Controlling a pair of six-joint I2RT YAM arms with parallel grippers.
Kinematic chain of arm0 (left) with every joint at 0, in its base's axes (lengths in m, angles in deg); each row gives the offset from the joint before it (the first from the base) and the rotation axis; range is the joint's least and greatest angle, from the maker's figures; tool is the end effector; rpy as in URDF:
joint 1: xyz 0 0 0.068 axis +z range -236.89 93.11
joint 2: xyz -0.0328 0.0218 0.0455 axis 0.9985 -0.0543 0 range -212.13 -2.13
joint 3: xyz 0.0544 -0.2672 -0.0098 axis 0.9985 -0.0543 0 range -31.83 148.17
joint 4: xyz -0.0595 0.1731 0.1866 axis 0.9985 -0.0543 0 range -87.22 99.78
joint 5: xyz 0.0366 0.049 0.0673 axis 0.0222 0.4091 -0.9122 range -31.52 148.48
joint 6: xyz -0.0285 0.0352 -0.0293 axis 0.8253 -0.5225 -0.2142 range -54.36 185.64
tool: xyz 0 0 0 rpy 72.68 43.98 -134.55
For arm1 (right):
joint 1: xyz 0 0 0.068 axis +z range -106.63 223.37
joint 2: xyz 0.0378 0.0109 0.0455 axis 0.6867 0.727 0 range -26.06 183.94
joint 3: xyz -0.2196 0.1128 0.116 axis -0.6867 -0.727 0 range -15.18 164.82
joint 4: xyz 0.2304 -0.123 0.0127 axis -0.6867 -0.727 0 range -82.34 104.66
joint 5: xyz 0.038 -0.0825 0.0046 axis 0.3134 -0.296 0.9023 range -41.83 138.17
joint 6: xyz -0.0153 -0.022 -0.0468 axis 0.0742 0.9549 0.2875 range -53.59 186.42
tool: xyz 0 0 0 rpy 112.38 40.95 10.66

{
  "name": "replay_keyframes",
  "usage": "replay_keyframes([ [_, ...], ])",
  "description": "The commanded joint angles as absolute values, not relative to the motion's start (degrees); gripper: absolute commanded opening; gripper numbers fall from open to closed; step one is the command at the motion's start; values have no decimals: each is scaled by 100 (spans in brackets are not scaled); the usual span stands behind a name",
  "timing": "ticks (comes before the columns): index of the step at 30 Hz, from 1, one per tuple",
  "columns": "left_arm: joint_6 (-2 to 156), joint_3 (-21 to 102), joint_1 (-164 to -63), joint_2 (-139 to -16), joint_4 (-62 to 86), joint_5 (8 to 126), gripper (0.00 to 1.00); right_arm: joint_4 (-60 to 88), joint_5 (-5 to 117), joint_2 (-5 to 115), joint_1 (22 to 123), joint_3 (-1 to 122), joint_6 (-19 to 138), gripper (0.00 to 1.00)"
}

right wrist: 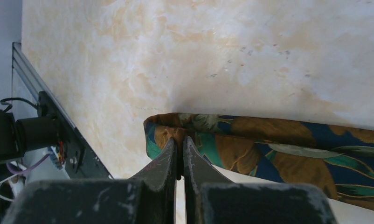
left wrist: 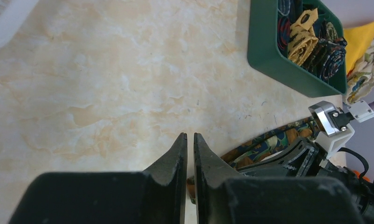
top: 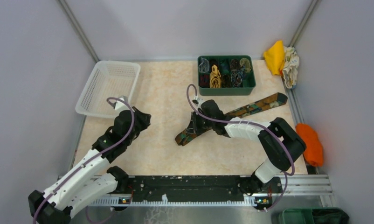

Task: Roll the ties
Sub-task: Flatten out the tie at the center of the board.

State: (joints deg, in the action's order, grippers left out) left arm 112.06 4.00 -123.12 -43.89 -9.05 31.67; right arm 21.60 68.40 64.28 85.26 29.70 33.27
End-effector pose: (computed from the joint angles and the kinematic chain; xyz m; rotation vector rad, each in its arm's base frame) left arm 0.1458 -0.0869 0.2795 -0.4723 1.9277 -0.4780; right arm 0.2302 0.2231 0.1780 -0.3927 2.4006 1.0545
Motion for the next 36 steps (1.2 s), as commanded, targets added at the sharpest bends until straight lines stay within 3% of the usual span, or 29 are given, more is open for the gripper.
replay_keyframes([
  [1,11042,356,-12302,-4760,-287,3771,15,2044,6394,6144,8359,2975,3684,0],
  [4,11021,297,-12304,-5069,-12,4034,14,1659,6055,6220,8349,3094,3852,0],
  [8,10998,203,-12304,-5515,278,4346,14,1356,5624,6242,8349,3143,3968,23],
  [10,10962,163,-12304,-5725,425,4467,14,1199,5489,6263,8353,3165,4023,29],
  [23,10810,22,-12301,-7237,1385,5245,10,586,4979,6245,8469,3531,4250,31],
  [31,10571,280,-12300,-8352,1875,5410,6,-44,4713,5254,9139,3477,3861,28],
  [34,10484,355,-12301,-8738,2085,5558,2,119,4973,5108,9302,3096,3608,3],
  [36,10478,348,-12299,-8943,2279,5706,0,416,5202,5081,9366,2786,3434,0],
])
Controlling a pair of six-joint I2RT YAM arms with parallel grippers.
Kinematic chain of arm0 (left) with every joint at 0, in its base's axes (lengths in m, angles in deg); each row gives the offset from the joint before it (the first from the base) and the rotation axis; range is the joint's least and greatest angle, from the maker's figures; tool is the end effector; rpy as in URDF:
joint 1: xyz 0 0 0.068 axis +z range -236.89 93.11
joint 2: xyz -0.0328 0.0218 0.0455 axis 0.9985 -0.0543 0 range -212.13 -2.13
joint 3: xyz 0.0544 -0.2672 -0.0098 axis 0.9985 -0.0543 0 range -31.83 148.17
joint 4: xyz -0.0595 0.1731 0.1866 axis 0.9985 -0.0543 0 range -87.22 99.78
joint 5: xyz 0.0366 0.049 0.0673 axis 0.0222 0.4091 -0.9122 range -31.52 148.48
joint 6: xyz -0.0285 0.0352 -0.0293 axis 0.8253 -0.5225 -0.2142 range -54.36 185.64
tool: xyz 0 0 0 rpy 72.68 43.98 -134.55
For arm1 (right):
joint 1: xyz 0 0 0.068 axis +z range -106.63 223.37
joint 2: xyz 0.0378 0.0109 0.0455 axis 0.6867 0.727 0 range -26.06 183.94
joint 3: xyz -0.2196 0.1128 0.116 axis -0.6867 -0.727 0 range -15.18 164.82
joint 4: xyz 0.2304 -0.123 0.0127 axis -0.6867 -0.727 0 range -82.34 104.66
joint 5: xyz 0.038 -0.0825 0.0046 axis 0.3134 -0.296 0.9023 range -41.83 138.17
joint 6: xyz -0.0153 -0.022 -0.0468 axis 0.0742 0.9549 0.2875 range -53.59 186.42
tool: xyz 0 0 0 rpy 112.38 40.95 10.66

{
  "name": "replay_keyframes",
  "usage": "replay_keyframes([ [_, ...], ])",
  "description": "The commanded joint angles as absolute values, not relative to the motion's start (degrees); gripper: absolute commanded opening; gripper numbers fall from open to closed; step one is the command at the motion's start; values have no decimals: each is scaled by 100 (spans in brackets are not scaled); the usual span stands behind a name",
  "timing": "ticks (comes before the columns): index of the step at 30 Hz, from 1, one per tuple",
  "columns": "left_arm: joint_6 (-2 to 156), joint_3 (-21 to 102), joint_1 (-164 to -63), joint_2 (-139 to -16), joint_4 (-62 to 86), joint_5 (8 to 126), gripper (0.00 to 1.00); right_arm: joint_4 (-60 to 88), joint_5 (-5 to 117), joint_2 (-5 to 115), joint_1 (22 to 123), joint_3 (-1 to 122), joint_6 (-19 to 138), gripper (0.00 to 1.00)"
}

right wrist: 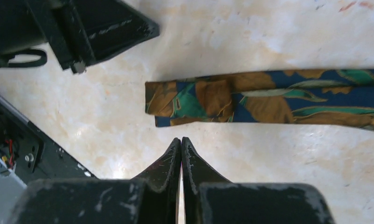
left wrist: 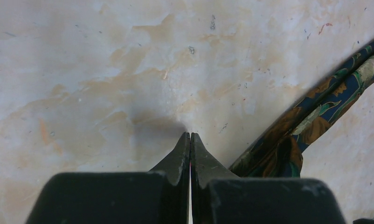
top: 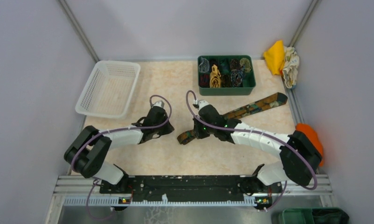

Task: Roll the ties
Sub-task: Flatten out the tie at the center of the board, then roll the tie at the center of the board.

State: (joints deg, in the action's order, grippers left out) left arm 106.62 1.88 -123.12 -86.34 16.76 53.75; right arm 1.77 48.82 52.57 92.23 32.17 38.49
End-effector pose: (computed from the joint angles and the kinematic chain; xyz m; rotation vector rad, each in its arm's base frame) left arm 0.2235 -0.1601 0.1500 -0.1418 2.3954 -0.5654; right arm 0.1886 0.2166 0.2199 -0.4496 2.4009 0.6521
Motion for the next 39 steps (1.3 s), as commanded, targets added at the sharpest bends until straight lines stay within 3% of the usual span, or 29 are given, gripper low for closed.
replay_keyframes([
  [1,10476,316,-12303,-9006,2406,5798,0,601,5292,5095,9405,2635,3353,0],
  [13,10658,-208,-12368,-9143,2967,6465,0,2732,5796,6080,9523,1821,2769,0],
  [28,10896,-648,-12539,-9326,3225,6489,0,3334,5863,7360,9522,2657,2750,0],
  [34,11021,-272,-12534,-9059,2048,5263,0,3209,5890,6879,9563,2380,2757,0],
  [39,11695,149,-12495,-7924,305,3629,0,1709,4805,5899,10032,2536,3167,0],
])
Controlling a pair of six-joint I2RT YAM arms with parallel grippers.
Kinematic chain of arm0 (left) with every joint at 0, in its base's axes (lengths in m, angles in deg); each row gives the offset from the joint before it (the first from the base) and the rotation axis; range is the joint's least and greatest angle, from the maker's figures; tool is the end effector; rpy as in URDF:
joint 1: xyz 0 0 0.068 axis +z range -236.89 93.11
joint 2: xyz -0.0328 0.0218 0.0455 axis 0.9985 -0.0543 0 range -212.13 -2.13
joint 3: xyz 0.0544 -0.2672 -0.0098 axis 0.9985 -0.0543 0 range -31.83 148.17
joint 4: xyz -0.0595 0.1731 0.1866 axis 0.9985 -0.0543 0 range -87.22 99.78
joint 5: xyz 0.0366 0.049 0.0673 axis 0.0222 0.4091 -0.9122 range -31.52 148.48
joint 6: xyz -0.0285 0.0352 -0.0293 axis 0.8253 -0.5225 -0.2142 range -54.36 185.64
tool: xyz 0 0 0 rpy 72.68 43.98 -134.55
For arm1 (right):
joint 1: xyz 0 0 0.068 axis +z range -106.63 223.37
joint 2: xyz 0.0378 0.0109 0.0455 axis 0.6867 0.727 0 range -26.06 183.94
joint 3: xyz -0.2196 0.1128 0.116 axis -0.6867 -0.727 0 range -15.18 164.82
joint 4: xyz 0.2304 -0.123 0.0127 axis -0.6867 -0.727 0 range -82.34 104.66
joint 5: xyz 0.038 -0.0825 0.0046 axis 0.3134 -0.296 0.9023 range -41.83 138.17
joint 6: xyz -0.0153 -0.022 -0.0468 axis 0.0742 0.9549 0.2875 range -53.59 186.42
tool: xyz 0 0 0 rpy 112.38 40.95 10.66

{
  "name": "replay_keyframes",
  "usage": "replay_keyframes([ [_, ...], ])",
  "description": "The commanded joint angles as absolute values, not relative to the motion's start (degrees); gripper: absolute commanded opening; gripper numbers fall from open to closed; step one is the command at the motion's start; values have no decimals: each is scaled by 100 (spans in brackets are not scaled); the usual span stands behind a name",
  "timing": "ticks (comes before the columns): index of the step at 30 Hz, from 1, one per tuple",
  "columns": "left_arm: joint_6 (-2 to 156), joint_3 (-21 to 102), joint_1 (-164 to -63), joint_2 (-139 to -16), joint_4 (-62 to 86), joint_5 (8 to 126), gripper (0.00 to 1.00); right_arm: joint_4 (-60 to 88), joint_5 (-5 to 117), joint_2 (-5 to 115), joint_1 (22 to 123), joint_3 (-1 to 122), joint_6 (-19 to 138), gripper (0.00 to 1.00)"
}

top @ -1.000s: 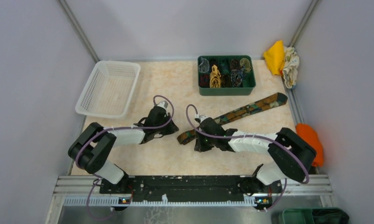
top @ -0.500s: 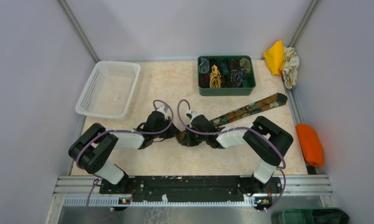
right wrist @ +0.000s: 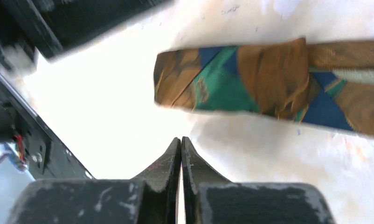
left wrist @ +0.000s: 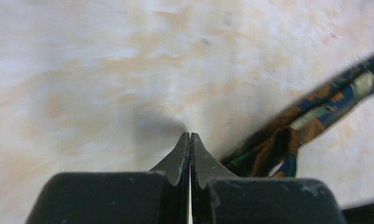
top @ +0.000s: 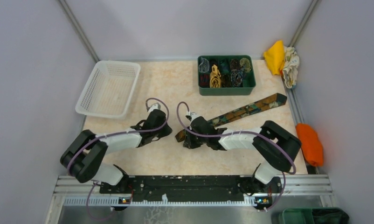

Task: Roll the ties
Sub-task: Roll the tie at the center of the board.

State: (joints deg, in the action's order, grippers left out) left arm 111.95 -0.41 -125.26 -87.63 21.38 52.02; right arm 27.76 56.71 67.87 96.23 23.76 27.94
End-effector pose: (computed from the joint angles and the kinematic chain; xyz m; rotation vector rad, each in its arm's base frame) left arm 0.2160 -0.1659 0.1397 -0.2244 2.3778 -0.6083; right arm 0.1824 0.2497 0.1376 -0.3955 2.4681 0.9280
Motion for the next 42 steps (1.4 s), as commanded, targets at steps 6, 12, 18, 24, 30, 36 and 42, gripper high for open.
replay_keyframes([
  [6,11859,50,-12502,-5130,-923,2608,2,-263,3116,5410,10590,3321,3628,25],
  [12,11469,196,-12507,-3396,-1562,2429,8,-1457,1264,5620,10790,4237,3945,62],
  [18,11374,414,-12503,-3339,-1886,2471,8,-1618,1044,5881,10832,4995,4722,99],
  [24,11180,567,-12504,-3227,-1985,2375,7,-1582,1974,6582,10940,5475,4702,78],
  [30,11753,972,-12506,-2866,-2930,1381,8,-1270,875,7213,11563,5561,4559,72],
  [36,12350,1084,-12508,-2437,-3726,876,8,-1126,992,7630,11723,5755,4577,72],
  [42,12268,964,-12503,-2280,-3622,914,9,-899,1104,7914,11738,5824,4686,72],
])
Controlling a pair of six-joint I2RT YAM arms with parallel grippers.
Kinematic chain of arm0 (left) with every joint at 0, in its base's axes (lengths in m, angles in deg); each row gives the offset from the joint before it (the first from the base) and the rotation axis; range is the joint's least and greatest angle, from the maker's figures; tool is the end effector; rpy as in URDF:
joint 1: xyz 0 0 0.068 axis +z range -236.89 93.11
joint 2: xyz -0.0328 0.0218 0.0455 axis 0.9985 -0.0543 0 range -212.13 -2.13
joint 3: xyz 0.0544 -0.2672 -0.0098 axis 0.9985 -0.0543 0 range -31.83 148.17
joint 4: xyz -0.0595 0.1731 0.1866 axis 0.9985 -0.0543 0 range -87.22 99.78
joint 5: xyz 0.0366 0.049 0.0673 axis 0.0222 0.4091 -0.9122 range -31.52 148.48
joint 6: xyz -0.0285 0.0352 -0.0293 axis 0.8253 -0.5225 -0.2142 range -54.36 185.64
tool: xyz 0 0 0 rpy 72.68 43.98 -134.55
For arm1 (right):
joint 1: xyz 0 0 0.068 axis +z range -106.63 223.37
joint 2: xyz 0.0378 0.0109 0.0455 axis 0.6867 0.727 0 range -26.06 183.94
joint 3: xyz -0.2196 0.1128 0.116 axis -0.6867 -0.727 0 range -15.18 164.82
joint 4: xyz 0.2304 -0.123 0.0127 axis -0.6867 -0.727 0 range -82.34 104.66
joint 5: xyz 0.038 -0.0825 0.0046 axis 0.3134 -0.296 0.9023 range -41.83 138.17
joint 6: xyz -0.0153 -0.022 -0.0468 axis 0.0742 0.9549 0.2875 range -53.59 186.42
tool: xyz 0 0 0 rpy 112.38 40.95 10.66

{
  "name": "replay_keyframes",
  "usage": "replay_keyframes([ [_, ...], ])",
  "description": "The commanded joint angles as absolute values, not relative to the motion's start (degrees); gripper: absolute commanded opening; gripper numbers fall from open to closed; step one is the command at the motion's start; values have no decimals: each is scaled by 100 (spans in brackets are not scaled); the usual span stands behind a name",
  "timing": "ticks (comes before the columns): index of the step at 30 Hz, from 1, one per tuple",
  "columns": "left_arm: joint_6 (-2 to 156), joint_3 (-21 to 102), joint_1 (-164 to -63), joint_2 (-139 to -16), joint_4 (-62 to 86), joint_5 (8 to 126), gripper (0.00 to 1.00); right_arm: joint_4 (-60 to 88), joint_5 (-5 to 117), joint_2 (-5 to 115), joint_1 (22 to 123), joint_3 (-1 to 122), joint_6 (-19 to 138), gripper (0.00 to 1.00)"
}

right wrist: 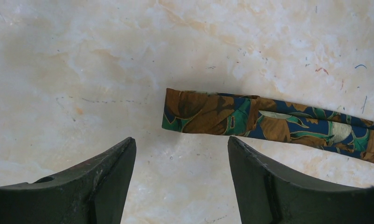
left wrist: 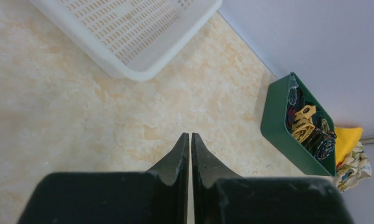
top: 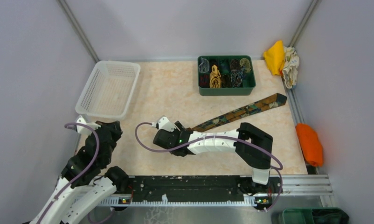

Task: Roll the ties
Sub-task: Roll the tie at the center of the board.

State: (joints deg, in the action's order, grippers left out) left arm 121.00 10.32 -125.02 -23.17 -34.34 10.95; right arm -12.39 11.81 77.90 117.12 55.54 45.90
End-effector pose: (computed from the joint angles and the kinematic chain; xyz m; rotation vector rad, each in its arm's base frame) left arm 0.0719 -0.0230 0.3142 -0.7777 1.6785 -0.3201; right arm 0.1244 0.3517 0.1963 -0.8653 2.1810 -0.0678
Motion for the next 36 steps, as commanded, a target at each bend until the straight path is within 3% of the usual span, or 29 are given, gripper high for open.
replay_keyframes([
  [1,12247,951,-12503,-2310,-3593,932,9,-846,1105,7958,11739,5833,4722,72],
  [13,12170,941,-12504,-2346,-3545,977,10,-745,1173,8471,11398,5828,4779,73],
  [17,12126,918,-12504,-2340,-3475,991,10,-642,1403,8466,11255,5674,4759,68],
  [22,12075,880,-12506,-2353,-3405,1040,10,-546,1855,8642,11074,5617,4719,55],
  [28,12024,889,-12503,-2324,-3353,1087,11,-657,2176,8786,10988,5638,4530,32],
  [31,12005,900,-12504,-2327,-3309,1123,11,-659,2204,8807,10975,5694,4429,6],
  [32,12005,902,-12504,-2325,-3311,1123,10,-620,2259,8796,10968,5721,4403,3],
  [36,12005,955,-12504,-2319,-3309,1089,9,-115,2859,8550,10906,5702,4315,0],
])
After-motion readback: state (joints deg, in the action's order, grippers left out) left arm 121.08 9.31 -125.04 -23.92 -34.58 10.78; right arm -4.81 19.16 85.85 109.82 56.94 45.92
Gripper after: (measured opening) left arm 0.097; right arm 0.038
